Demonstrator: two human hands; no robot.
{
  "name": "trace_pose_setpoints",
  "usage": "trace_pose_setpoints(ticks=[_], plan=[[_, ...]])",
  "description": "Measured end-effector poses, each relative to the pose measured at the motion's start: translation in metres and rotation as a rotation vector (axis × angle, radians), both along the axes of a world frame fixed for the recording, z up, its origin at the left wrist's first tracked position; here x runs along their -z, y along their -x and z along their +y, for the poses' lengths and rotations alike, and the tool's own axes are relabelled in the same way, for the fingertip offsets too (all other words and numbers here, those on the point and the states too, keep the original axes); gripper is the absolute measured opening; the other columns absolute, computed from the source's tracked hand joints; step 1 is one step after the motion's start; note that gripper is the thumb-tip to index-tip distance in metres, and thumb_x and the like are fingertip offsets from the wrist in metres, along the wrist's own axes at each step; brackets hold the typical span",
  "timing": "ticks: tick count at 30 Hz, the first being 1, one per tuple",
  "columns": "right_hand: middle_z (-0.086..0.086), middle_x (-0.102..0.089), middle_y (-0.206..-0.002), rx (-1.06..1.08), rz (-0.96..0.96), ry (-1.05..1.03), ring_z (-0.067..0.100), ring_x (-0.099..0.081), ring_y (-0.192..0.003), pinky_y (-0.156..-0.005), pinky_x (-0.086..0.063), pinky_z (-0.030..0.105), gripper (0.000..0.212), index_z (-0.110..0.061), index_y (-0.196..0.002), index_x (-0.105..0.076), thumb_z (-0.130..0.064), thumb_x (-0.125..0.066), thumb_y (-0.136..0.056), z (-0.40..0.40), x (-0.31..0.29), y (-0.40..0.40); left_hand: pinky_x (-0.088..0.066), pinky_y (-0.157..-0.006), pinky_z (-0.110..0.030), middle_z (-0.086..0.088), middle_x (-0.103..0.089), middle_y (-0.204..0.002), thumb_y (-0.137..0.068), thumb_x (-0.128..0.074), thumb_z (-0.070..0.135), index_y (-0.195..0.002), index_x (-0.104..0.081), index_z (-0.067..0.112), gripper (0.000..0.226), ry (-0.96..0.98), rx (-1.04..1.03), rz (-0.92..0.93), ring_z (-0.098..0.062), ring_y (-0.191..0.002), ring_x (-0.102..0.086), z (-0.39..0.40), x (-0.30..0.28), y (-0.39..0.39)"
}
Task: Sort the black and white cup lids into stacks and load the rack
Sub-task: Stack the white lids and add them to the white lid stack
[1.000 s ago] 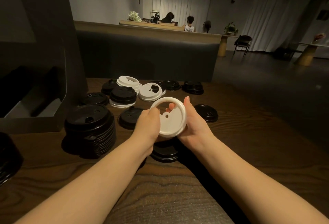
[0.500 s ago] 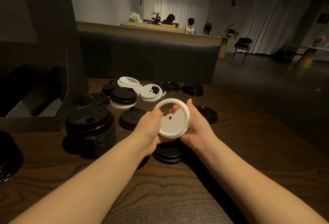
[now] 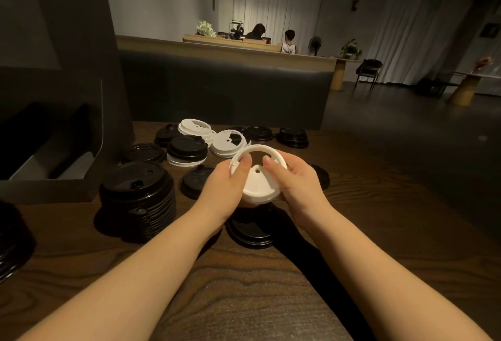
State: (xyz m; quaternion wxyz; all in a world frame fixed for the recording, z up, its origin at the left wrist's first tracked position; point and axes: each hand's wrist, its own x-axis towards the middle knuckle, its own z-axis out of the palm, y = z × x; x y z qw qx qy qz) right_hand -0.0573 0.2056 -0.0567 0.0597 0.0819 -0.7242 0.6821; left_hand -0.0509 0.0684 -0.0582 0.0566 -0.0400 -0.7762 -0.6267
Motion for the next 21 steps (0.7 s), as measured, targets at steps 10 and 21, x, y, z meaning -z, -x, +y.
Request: trace_pose_setpoints(ticks=[10, 21], plan=[[-0.010, -0.071, -0.104, -0.117, -0.057, 0.076, 0.012, -0.069, -0.097, -0.072, -0.059, 0.030, 0.027, -0.033, -0.114, -0.066, -0.019, -0.060, -0.092, 0.008, 0.003, 0.001, -0.042, -0.069, -0.015, 0.004, -0.063, -0.108, -0.093, -0.057, 0.034, -0.121, -0.058, 0.020, 0.031, 0.040, -0.039, 0.074, -0.012, -0.102, -0.060, -0.007, 0.002, 0.003], [-0.018, -0.068, -0.101, -0.107, 0.016, -0.036, 0.006, -0.065, -0.100, -0.081, -0.056, 0.025, 0.034, -0.035, -0.115, -0.060, -0.011, -0.059, -0.091, -0.008, -0.031, -0.003, -0.049, -0.079, -0.030, -0.005, -0.064, -0.117, -0.094, -0.052, 0.023, -0.124, -0.058, 0.020, 0.031, -0.118, -0.053, -0.008, -0.019, -0.104, -0.061, -0.011, -0.032, -0.005]])
